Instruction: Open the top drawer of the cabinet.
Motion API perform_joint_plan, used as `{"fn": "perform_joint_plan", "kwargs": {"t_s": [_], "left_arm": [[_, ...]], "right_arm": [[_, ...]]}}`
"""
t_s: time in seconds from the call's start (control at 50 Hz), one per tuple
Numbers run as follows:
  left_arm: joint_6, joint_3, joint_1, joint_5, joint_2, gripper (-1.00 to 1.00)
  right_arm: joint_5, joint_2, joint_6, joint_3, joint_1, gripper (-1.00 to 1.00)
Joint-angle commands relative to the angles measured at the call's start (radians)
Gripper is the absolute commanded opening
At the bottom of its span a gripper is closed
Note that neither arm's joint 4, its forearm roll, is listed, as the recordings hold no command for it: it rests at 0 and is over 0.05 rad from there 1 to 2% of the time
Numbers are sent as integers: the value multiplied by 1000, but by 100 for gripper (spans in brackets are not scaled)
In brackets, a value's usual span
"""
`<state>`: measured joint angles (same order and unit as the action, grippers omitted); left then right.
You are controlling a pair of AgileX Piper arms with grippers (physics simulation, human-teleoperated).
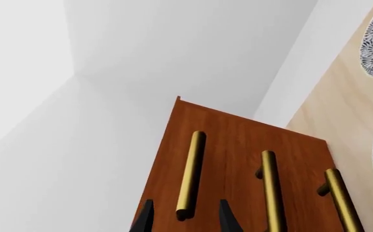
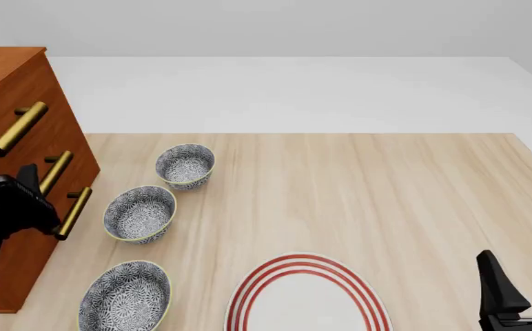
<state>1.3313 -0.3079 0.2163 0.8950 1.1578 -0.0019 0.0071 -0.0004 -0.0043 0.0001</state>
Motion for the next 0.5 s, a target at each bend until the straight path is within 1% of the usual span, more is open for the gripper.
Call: {"fn": "perform_joint_plan", "kwargs": {"t_s": [0.02, 0.5], "left_arm": [[0, -7, 4, -1, 8, 100], [8, -34, 11, -14, 16, 100]], "right_arm": [[0, 0, 0, 0, 0, 100], [0, 0, 0, 0, 0, 100]]}}
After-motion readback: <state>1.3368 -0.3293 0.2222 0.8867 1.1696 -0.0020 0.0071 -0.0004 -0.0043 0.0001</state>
